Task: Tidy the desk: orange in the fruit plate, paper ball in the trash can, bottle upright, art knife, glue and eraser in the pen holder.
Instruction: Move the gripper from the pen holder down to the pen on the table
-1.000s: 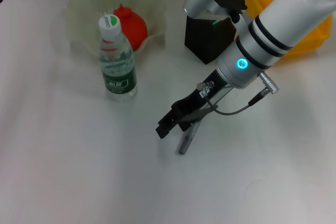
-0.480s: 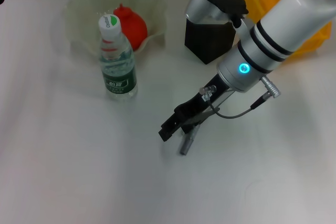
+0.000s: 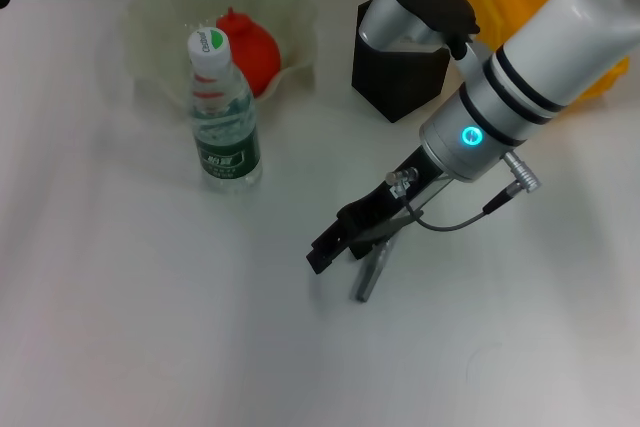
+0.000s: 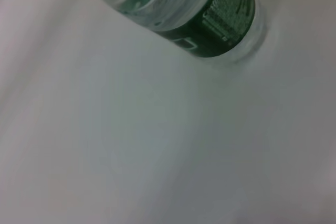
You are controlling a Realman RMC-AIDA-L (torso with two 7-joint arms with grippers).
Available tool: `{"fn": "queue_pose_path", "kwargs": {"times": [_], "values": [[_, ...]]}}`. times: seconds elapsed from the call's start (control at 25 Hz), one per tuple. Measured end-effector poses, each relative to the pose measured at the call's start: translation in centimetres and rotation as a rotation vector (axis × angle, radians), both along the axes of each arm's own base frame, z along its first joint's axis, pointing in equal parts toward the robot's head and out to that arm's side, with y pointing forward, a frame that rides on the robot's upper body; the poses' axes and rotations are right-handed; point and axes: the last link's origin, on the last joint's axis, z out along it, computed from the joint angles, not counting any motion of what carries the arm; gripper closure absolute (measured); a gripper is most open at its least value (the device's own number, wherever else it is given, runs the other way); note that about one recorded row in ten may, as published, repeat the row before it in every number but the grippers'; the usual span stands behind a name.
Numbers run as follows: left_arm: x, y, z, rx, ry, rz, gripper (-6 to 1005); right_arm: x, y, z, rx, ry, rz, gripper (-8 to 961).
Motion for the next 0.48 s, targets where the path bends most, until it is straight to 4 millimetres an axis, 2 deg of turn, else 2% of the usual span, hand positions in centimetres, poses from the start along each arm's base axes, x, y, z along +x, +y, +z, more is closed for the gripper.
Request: {"fn": "queue_pose_path", "kwargs": {"times": [0.48], "values": [[0.0,0.1,0.2,0.005,0.001,-0.003,381,0.6,-0.5,1.3,-0.007,0.013,-0.073,263]]}}
